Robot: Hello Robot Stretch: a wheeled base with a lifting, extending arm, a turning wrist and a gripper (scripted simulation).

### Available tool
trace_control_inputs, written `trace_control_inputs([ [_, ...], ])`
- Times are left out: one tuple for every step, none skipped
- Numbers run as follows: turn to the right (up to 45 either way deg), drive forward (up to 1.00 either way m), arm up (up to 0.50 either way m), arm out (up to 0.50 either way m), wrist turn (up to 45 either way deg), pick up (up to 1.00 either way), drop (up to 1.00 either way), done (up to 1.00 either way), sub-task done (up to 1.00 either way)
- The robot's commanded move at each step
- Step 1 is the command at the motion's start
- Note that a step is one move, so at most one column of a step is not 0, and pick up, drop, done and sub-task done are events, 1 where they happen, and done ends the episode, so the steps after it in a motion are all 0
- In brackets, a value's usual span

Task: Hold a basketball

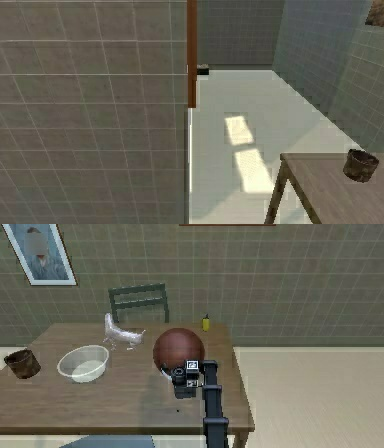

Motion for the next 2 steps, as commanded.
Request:
trace_control_inputs([
  [0.0, 0.00, 0.10, 0.00, 0.0, 0.00, 0.00, 0.00, 0.00],
  [0.0, 0.00, 0.00, 0.00, 0.0, 0.00, 0.00, 1.00, 0.00],
])
